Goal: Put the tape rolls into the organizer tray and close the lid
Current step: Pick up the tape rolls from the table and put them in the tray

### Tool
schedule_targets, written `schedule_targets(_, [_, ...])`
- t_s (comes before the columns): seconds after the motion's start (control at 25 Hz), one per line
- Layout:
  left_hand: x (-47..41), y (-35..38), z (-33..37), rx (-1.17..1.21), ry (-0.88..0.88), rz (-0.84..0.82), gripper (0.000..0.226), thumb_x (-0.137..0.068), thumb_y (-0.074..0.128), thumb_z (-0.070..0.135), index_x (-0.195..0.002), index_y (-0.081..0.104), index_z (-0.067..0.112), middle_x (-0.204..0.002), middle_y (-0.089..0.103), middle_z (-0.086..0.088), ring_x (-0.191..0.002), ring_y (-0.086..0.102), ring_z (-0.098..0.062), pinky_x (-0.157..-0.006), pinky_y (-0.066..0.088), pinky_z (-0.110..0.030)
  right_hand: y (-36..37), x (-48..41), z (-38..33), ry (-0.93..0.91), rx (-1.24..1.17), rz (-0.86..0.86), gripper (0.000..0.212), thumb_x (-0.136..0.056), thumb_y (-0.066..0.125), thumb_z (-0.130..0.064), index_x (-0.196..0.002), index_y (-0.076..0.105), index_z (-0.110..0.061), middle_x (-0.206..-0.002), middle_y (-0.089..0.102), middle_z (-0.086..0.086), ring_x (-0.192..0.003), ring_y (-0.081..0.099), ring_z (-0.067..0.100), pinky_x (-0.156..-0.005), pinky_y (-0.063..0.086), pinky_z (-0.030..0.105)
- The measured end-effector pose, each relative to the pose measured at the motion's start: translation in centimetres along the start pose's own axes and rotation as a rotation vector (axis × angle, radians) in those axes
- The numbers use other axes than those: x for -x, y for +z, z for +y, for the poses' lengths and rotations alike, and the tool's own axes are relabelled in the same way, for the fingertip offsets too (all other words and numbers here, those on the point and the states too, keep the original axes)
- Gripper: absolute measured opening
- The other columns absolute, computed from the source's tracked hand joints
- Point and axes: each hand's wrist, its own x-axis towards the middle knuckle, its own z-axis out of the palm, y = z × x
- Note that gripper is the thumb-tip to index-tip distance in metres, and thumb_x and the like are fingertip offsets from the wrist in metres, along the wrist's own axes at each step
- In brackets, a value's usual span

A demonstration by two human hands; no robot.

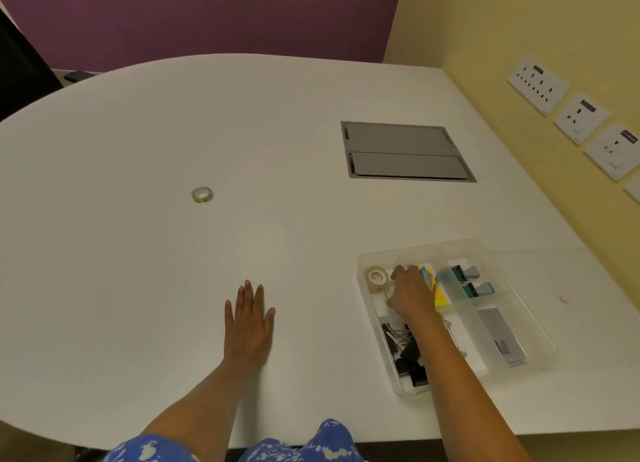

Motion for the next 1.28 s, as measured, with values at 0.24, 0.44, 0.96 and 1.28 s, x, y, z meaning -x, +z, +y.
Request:
schedule_targets(0.24, [-0.1,0.2,0.2,-0.012,-0.017,0.009,0.056,-0.102,0.017,0.035,-0.15,-0.004,0.016,-0.16,-0.013,-0.005,-0.148,-0.013,-0.017,-0.122,-0.008,-0.042,0.9,-0.5,-0.1,-0.012,0.23,0.018,0.041,-0.094,0.045,-0.009,-0.134,0.037,-0.006,-0.138,0.045,0.014,-0.132,0.04,0.027,-0.104,0.041,0.032])
schedule_targets(0.44, [-0.1,0.5,-0.2,-0.02,-0.011,0.014,0.056,-0.102,0.017,0.036,-0.15,-0.005,0.017,-0.16,-0.014,-0.005,-0.148,-0.013,-0.017,-0.122,-0.008,-0.041,1.4,-1.0,0.0,-0.017,0.301,0.049,0.038,-0.094,0.045,-0.01,-0.132,0.04,-0.006,-0.137,0.047,0.013,-0.133,0.039,0.028,-0.107,0.037,0.031])
schedule_targets(0.96, [-0.8,0.5,-1.4,-0.012,0.053,0.002,0.059,-0.101,0.02,0.04,-0.151,-0.003,0.019,-0.16,-0.014,-0.003,-0.147,-0.014,-0.014,-0.121,-0.01,-0.039,1.4,-1.1,-0.5,0.02,0.216,0.035,0.035,-0.091,0.058,-0.008,-0.124,0.047,-0.007,-0.124,0.058,0.01,-0.115,0.058,0.022,-0.085,0.052,0.029])
schedule_targets(1.28, [-1.5,-0.1,-2.4,-0.033,0.093,-0.025,0.057,-0.102,0.02,0.039,-0.151,-0.004,0.02,-0.16,-0.015,-0.002,-0.147,-0.015,-0.015,-0.121,-0.01,-0.039,1.2,-0.6,-0.5,0.082,0.052,0.142,0.027,-0.094,0.051,0.001,-0.12,0.054,-0.007,-0.115,0.065,0.013,-0.103,0.065,0.024,-0.076,0.055,0.031])
